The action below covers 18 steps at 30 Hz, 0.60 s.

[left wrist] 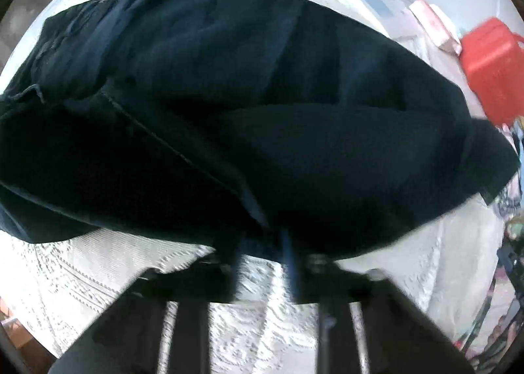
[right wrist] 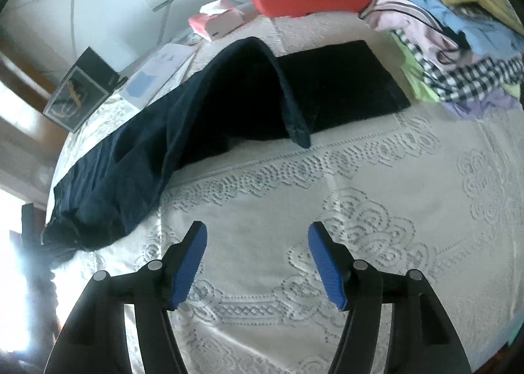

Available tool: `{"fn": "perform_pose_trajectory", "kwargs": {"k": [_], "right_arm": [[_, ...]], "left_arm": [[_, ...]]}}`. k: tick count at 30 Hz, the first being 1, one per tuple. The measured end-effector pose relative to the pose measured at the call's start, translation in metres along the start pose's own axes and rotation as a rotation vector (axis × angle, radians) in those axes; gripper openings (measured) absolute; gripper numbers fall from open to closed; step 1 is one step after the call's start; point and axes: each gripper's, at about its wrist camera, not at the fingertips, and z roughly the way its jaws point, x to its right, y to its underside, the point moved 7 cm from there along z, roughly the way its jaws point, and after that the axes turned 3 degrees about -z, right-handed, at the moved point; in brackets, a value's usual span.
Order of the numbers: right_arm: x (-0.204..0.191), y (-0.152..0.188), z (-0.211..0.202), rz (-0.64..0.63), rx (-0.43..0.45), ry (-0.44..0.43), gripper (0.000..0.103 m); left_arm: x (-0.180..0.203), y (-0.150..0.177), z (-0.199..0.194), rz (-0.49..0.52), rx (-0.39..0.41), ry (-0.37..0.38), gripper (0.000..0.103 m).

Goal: Fold clothes

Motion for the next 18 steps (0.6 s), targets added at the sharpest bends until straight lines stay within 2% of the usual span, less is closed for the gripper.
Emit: {"fn": "perform_pose_trajectory", "kwargs": {"k": [1,3,5,8,10,11,14,18], "right_arm": [[-0.001,-0.002,0.001,-0.003,0.000,0.004,0.054],[-0.001,-0.006,0.003,0.004,0.005,-0.005,0.054],[0.000,-0.011,0.005,0.009,0.013,-0.007,0.054],[0.004,-0.025,0.004,0.032,0.037,-0.011,0.054],[0.007,-0.035,0.003,0.041,0.052,-0.003,0.054],[0.008,-0.041,0.003,0.048,0.060,-0.001,0.054],[0.017,-0.052,0.007,0.090,0.077,0.016,0.054],[0.031,-0.057,0.012,0.156,0.090,0.052,0.060]], "left_arm": [[-0.002,-0.003,-0.003,0.001,0.009,0.005,0.006],[-0.002,-0.015,-0.016,0.020,0.048,0.017,0.004],[0.003,-0.036,-0.041,0.065,0.127,0.013,0.004],[0.012,-0.083,-0.078,0.106,0.235,0.009,0.004],[0.012,-0.127,-0.090,0.120,0.297,-0.044,0.004],[0.012,-0.142,-0.087,0.121,0.304,-0.061,0.004],[0.004,-0.158,-0.085,0.136,0.274,-0.033,0.004],[-0.006,-0.179,-0.082,0.155,0.235,0.005,0.004]]}}
